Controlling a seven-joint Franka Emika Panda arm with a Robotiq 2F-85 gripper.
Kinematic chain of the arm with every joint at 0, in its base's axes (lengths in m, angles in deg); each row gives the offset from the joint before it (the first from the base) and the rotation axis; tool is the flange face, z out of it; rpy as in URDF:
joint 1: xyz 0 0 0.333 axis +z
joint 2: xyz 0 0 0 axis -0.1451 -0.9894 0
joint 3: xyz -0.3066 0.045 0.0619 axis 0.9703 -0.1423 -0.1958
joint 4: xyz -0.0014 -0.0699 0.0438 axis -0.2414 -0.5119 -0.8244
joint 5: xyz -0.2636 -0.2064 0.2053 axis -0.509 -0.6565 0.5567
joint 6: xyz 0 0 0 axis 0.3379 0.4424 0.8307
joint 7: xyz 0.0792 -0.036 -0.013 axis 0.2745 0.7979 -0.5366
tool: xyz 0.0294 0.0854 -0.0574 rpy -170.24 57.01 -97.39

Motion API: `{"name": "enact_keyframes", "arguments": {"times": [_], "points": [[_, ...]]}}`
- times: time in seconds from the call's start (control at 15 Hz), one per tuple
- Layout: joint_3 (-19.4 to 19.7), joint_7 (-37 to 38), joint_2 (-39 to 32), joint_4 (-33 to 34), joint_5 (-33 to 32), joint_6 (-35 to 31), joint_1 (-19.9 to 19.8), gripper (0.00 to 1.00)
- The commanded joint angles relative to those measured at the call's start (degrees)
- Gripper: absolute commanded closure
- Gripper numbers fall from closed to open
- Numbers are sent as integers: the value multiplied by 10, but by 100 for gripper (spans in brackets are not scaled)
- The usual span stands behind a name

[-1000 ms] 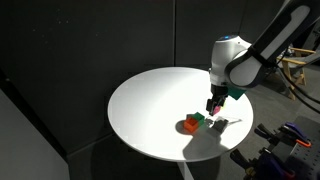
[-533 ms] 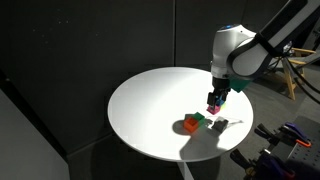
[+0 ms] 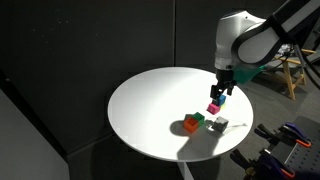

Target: Put the grey block on the table

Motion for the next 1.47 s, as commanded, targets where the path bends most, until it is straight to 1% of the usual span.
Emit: {"name": "enact_keyframes", "arguments": {"times": [0.0,0.4,0.73,1.13,1.4], "points": [[-12,23,51,-17,1,37,-10,0],[-22,34,105,-28,7,73,-15,0],[-25,17,151,-42,40,79,-19,0],[-25,-28,191,-46,103,100,-13,0],[-25,-61,204,-38,117,138,-13,0]]}}
